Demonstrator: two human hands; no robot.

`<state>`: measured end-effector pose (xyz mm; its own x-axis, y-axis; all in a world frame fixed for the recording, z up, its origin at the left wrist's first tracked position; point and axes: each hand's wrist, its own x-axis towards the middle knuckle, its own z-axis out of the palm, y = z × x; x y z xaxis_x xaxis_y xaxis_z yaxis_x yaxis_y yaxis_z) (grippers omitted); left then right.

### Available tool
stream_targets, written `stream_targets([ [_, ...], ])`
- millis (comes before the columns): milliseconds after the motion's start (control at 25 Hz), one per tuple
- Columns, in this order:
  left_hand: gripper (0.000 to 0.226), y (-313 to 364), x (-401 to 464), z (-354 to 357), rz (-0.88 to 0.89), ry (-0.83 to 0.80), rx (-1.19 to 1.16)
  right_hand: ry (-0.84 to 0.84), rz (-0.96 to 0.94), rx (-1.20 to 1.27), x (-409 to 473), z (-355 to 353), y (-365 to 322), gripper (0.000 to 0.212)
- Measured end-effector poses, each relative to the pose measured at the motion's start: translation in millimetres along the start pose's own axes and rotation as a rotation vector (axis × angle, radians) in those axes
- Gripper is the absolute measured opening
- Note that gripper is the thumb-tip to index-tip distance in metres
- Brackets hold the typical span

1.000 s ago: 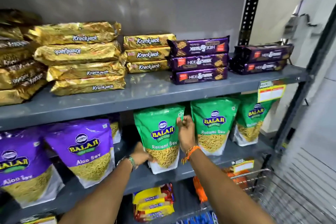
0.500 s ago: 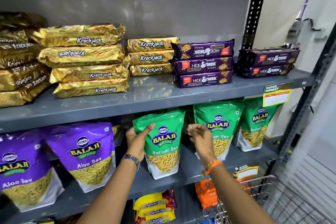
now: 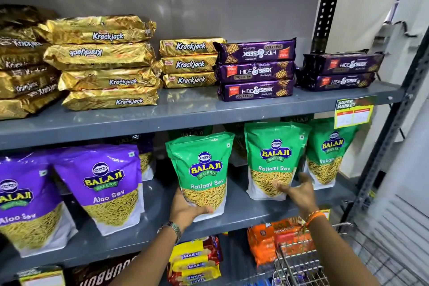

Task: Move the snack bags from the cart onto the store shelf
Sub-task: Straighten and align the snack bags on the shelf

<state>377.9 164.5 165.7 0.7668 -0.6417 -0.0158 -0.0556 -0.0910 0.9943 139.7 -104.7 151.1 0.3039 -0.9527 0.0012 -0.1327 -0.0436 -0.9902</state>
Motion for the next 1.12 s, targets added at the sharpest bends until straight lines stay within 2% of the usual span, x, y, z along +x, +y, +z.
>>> stream_targets([
  [80, 0.096, -5, 4, 1, 0.016, 0.035, 0.066, -0.118, -0.025, 0.011, 16, -2, 2, 0.093],
  [160, 0.089, -6, 5, 1, 0.023, 0.042, 0.079, -0.208, -0.05, 0.04, 10, 0, -11, 0.082],
  [480, 0.081, 4, -5, -10, 0.04, 0.042, 0.062, -0.421, -0.035, 0.08, 7, 6, -19, 0.058],
  [720, 0.082, 2, -4, -18, 0.028, 0.039, 0.087, -0.424, 0.006, 0.142, 3, 9, -16, 0.07],
  [920, 0.087, -1, -1, -20, 0.003, 0.038, 0.112, -0.446, 0.01, 0.131, 4, 10, -18, 0.059],
  [1120, 0.088, -8, 3, -20, -0.012, 0.052, 0.103, -0.436, 0.02, 0.093, 2, 12, -20, 0.06],
])
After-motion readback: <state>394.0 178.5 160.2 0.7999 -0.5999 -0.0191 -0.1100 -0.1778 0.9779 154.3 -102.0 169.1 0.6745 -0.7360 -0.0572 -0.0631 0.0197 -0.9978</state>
